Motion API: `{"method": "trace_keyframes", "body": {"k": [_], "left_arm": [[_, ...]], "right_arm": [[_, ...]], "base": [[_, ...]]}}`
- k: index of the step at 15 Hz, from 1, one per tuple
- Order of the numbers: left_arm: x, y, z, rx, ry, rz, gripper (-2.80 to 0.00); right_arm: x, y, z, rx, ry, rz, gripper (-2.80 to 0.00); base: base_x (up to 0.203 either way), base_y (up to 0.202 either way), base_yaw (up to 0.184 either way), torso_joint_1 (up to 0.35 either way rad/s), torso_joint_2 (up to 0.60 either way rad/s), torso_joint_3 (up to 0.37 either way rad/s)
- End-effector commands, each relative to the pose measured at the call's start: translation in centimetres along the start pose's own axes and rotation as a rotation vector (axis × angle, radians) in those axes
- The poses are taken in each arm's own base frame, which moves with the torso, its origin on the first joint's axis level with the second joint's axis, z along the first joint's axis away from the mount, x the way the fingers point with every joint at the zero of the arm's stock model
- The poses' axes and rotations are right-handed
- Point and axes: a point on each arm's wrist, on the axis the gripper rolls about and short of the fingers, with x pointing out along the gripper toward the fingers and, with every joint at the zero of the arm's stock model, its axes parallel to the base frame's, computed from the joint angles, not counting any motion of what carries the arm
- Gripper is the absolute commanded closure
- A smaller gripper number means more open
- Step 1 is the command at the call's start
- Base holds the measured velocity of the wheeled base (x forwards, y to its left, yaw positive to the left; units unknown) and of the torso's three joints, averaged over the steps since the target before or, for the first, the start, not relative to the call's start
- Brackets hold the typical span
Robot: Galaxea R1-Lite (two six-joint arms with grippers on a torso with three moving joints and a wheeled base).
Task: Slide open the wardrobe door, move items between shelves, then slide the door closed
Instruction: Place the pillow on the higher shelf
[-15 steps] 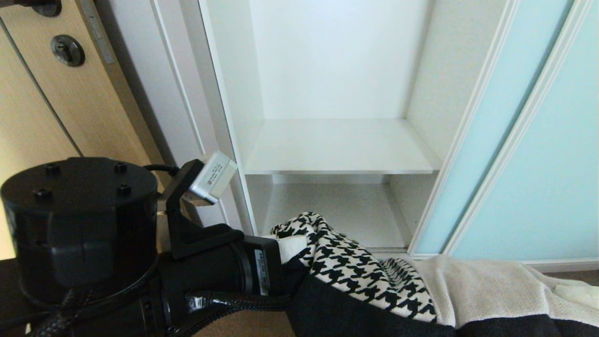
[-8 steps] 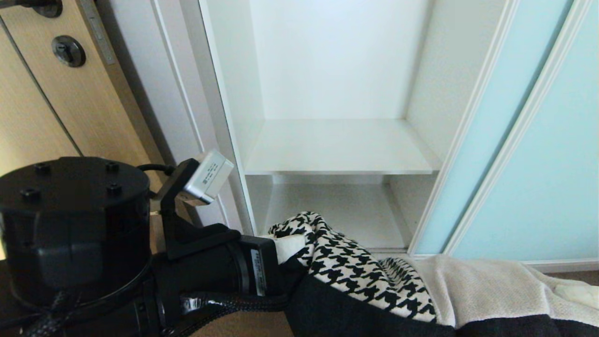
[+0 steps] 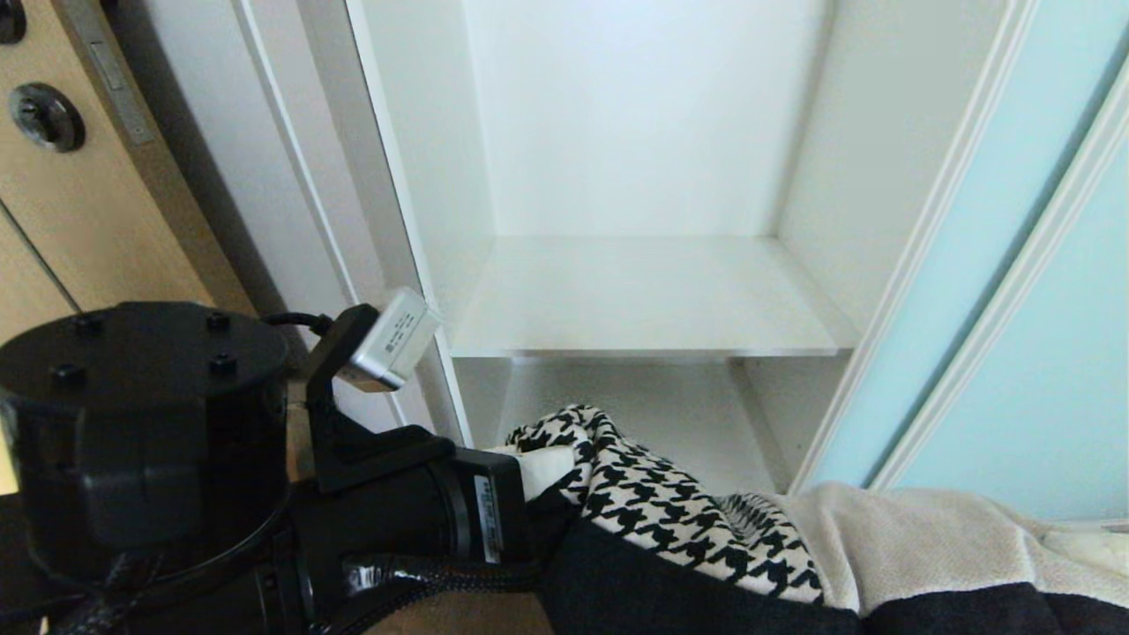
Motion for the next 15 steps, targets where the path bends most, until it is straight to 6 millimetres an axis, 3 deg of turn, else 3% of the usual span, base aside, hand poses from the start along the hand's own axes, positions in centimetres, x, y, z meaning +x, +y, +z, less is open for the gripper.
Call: {"method": "trace_keyframes", "body": {"k": [1, 3, 9, 15], "left_arm": [[0.2, 0.1, -0.2, -0.002, 0.007, 0.005, 0.00], [0.2, 0.1, -0.2, -0.001, 0.008, 0.004, 0.00], [0.7, -0.3, 0.7, -0.009, -0.041, 0.041, 0.00], [1.0, -1.3, 5.2, -0.037, -0.194, 0.024, 0.00]], "right_arm": [[0.1, -0.1, 0.0, 0.006, 0.009, 0.000, 0.00], [0.1, 0.0, 0.0, 0.007, 0.007, 0.000, 0.00], [0.6, 0.6, 1.3, -0.019, -0.023, 0.019, 0.00], [1.4, 4.3, 6.9, -0.090, -0.123, 0.037, 0.00]], "base": [[0.197, 0.000, 0.001, -0.002, 0.00, 0.012], [0.153, 0.000, 0.001, 0.008, 0.01, 0.005], [0.000, 0.000, 0.000, 0.000, 0.00, 0.000], [0.000, 0.000, 0.000, 0.000, 0.00, 0.000]]}}
